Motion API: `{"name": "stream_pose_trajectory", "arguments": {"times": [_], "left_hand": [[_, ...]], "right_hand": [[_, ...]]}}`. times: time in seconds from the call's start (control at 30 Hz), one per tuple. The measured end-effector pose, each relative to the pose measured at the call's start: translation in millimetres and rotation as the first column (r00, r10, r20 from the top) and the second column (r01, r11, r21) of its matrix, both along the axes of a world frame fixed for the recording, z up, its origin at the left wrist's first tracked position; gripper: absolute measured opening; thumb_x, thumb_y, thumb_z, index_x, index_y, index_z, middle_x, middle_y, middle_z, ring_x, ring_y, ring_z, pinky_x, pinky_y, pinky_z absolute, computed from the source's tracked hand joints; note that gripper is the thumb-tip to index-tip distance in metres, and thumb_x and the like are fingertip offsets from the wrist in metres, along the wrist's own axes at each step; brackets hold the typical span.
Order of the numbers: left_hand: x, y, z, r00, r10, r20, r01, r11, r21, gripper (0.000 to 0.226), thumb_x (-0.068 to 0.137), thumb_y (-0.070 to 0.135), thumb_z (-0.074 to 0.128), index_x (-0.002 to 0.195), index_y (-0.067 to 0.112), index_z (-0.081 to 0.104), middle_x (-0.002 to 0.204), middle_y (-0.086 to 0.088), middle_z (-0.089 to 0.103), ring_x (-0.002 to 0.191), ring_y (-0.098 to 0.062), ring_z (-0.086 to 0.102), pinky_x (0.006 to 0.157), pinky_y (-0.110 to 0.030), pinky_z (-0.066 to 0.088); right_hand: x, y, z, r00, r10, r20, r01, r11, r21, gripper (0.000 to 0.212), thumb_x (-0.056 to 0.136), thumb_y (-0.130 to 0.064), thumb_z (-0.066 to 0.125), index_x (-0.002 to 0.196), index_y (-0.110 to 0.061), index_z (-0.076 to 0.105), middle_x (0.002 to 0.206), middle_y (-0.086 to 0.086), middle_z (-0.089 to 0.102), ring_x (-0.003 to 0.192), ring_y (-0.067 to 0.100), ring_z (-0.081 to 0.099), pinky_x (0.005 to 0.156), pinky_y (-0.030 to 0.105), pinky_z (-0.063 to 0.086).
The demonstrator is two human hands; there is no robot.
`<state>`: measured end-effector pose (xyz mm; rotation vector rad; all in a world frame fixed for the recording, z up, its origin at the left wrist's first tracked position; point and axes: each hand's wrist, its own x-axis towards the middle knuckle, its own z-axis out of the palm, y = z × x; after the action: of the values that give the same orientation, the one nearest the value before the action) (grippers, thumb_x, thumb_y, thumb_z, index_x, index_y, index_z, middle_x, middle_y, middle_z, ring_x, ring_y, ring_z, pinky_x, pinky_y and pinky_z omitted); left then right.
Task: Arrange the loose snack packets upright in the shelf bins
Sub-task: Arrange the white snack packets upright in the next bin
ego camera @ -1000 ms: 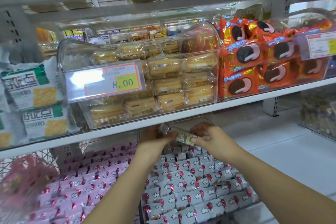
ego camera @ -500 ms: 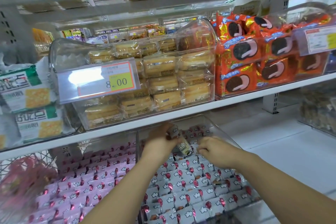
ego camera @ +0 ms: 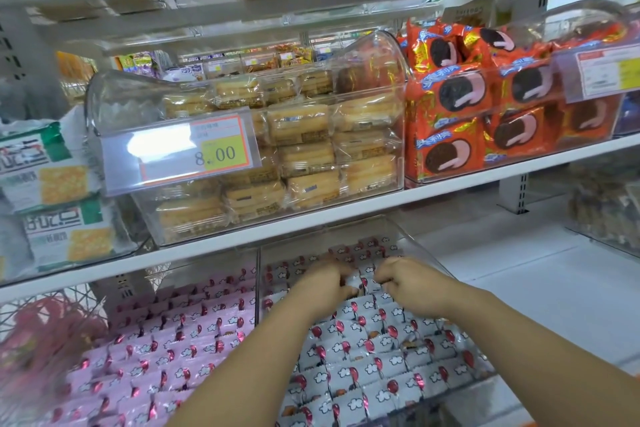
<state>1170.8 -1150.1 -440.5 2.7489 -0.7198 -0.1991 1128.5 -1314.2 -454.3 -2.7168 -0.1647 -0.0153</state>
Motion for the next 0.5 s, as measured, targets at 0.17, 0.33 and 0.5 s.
{"name": "stream_pose_trajectory", "arguments": {"times": [0.17, 0.33, 0.5], "left_hand": [[-7, 5, -4, 0.994, -0.060, -0.088, 0.062, 0.998, 0.020, 0.039, 0.103, 0.026, 0.037, 0.141, 0.022, 0.045, 0.144, -0.003, 0.047, 0.119, -0.020, 0.052, 0.102, -0.033, 0.042], [-14, 16, 6, 0.999, 0.004, 0.052, 0.005, 0.986, -0.169, 0.031, 0.102, 0.019, 0.039, 0.127, 0.024, 0.057, 0.125, 0.006, 0.060, 0.059, -0.002, 0.052, 0.055, -0.015, 0.046], [-17, 28, 6, 0.998, -0.065, 0.012, 0.065, 0.998, -0.018, 0.036, 0.100, 0.018, 0.043, 0.133, 0.028, 0.054, 0.136, 0.008, 0.054, 0.099, -0.010, 0.061, 0.086, -0.027, 0.051]], "right_hand": [[-4, 1, 2, 1.000, 0.016, 0.001, -0.016, 1.000, 0.014, 0.024, 0.094, -0.006, 0.038, 0.102, 0.001, 0.061, 0.110, 0.002, 0.054, 0.096, 0.023, 0.055, 0.086, 0.037, 0.046], [-15, 0, 9, 0.998, 0.065, 0.018, -0.065, 0.998, -0.017, 0.029, 0.097, -0.010, 0.039, 0.117, -0.003, 0.058, 0.129, 0.005, 0.053, 0.111, 0.024, 0.053, 0.097, 0.039, 0.043], [-23, 5, 3, 0.989, 0.135, -0.065, -0.138, 0.990, -0.040, 0.026, 0.098, -0.015, 0.038, 0.108, -0.002, 0.058, 0.113, 0.011, 0.056, 0.107, 0.029, 0.050, 0.097, 0.044, 0.041]]}}
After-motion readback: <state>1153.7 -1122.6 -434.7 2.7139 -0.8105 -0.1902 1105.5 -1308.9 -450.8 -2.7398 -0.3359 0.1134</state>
